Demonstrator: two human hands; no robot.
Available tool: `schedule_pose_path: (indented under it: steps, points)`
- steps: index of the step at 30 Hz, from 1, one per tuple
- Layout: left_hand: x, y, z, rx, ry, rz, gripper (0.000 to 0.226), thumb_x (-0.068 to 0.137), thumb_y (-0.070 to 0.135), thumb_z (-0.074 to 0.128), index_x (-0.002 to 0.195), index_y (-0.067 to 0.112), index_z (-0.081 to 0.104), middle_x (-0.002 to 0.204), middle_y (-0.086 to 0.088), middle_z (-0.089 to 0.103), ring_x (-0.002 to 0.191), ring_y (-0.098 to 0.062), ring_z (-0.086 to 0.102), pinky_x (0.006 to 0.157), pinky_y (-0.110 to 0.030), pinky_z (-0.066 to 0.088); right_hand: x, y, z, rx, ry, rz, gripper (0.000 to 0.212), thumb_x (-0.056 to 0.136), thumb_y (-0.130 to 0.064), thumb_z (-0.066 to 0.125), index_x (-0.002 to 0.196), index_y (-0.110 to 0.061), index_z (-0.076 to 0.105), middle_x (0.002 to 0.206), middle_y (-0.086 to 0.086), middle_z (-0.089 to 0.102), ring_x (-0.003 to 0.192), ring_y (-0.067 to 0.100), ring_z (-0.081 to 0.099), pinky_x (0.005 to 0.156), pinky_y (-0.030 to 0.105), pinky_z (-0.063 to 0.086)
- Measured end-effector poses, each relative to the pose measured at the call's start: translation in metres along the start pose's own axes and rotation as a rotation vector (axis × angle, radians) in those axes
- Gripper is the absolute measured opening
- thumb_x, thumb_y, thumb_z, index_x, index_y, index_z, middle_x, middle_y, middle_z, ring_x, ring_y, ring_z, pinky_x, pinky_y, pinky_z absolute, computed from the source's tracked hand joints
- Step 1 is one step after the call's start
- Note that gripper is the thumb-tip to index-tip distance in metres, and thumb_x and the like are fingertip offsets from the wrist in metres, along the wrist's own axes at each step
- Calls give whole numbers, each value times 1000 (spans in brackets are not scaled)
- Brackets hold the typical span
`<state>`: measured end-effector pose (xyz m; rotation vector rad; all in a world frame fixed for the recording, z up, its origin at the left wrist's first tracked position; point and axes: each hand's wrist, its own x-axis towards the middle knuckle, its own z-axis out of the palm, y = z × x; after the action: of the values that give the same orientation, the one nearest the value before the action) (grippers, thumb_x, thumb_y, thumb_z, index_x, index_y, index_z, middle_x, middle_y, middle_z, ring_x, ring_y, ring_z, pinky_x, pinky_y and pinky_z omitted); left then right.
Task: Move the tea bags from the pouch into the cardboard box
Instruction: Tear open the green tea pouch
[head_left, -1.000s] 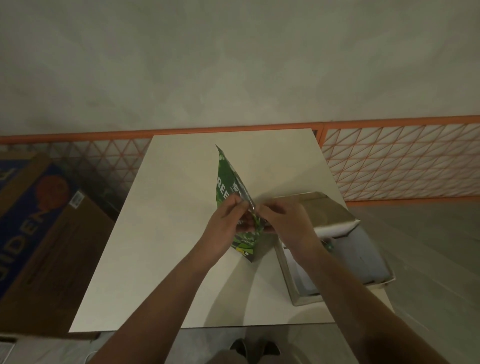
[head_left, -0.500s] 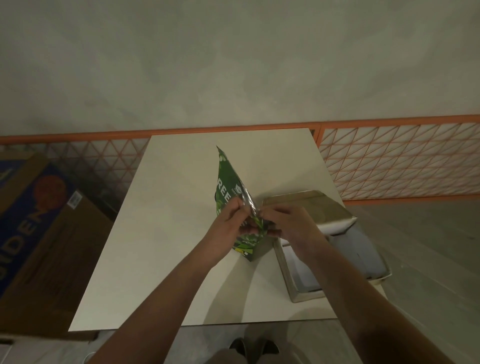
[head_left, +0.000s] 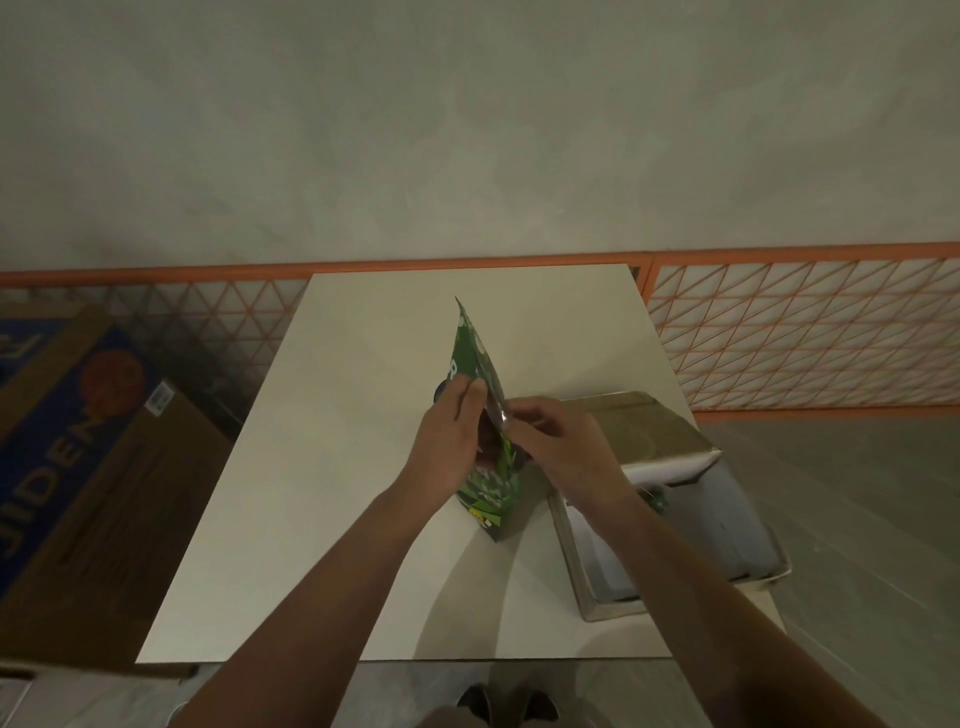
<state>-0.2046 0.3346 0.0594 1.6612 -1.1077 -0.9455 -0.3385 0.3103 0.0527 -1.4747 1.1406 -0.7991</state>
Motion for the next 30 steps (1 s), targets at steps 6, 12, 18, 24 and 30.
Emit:
schedule_pose_path:
  steps: [6, 12, 18, 24, 30]
  points:
    - [-1, -6, 0, -68, -60, 11, 42, 108, 36, 39, 108, -5, 50, 106, -33, 56, 87, -25, 55, 90, -60, 50, 2, 0, 4, 12, 91, -30, 14, 91, -19, 65, 87, -25, 77, 77, -3, 74, 74, 14, 68, 66, 16, 50]
    - [-7, -13, 9, -228, -29, -53, 43, 102, 40, 42, 117, 2, 56, 118, -29, 62, 97, -28, 67, 90, -50, 57, 6, 4, 7, 245, 75, 173, 20, 92, -15, 59, 87, -10, 77, 83, 11, 75, 84, 32, 70, 86, 45, 55]
    - [12, -2, 6, -181, 92, -88, 21, 109, 28, 40, 93, 18, 49, 89, -12, 66, 71, -18, 72, 63, -40, 62, 10, -1, 0, 104, -16, 90, 19, 93, -16, 57, 93, -13, 76, 87, 6, 74, 83, 21, 69, 84, 37, 54]
    - [20, -1, 0, -90, 37, -30, 35, 110, 38, 39, 96, 8, 49, 96, -28, 59, 87, -40, 64, 84, -62, 56, 18, -6, 1, 38, -45, 58, 15, 92, -21, 60, 102, -20, 72, 87, -4, 70, 81, 13, 65, 78, 29, 52]
    - [23, -4, -6, -101, -38, 14, 35, 111, 30, 40, 94, 1, 50, 102, -32, 56, 86, -23, 57, 88, -53, 53, 23, -14, 9, -13, 39, -53, 18, 93, -20, 61, 101, -25, 76, 82, -7, 73, 69, -2, 61, 64, 10, 47]
